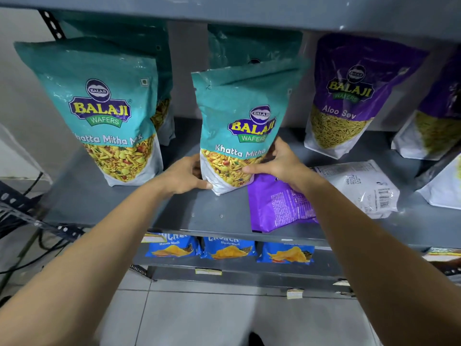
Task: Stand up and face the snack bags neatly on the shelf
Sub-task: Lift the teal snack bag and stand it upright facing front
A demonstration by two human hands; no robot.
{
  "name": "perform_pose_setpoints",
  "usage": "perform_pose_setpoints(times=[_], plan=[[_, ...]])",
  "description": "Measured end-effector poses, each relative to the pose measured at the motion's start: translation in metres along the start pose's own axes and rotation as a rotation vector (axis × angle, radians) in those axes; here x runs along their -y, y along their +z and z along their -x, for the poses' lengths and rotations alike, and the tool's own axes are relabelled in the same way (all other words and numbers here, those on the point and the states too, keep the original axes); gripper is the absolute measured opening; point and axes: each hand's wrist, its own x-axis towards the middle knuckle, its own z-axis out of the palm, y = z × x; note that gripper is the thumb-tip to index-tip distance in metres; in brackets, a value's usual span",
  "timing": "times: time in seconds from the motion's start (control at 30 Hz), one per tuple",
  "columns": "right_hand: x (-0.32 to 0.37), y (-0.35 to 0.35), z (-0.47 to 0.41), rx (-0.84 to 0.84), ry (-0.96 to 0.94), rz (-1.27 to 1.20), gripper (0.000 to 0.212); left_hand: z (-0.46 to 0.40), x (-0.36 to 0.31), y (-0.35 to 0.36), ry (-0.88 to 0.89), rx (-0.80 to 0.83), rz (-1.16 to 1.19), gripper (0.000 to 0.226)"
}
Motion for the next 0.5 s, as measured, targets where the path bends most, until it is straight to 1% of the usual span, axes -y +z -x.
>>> perform_pose_setpoints(times=[0.1,0.17,0.2,0.3,0.37,0.43,0.5], plan=[[0.004,0.002,-0.002,0.022,-0.001,-0.022,0.109,-0.001,0.001,0.002,-0.007,-0.017,0.005,0.067],[0.007,0.002,-0.003,0.035,-0.027,-0.06,0.109,0.0,-0.001,0.004,0.002,-0.049,0.036,0.067],[0.01,0.002,-0.002,0.04,-0.057,-0.054,0.102,0.0,-0.002,0.006,0.005,-0.069,0.061,0.066],[0.019,0.01,0.004,0.074,-0.128,-0.035,0.064,0.002,-0.003,0.006,0.007,-0.101,0.159,0.07],[0.021,0.018,0.009,0.096,-0.149,-0.051,0.058,0.005,-0.007,0.005,0.005,-0.067,0.236,0.075],[0.025,0.021,0.013,0.135,-0.137,-0.07,0.056,0.01,-0.014,0.003,0.053,-0.051,0.307,0.08],[0.034,0.017,0.017,0.164,-0.116,-0.107,0.053,0.013,-0.026,0.0,0.143,-0.144,0.363,0.081]])
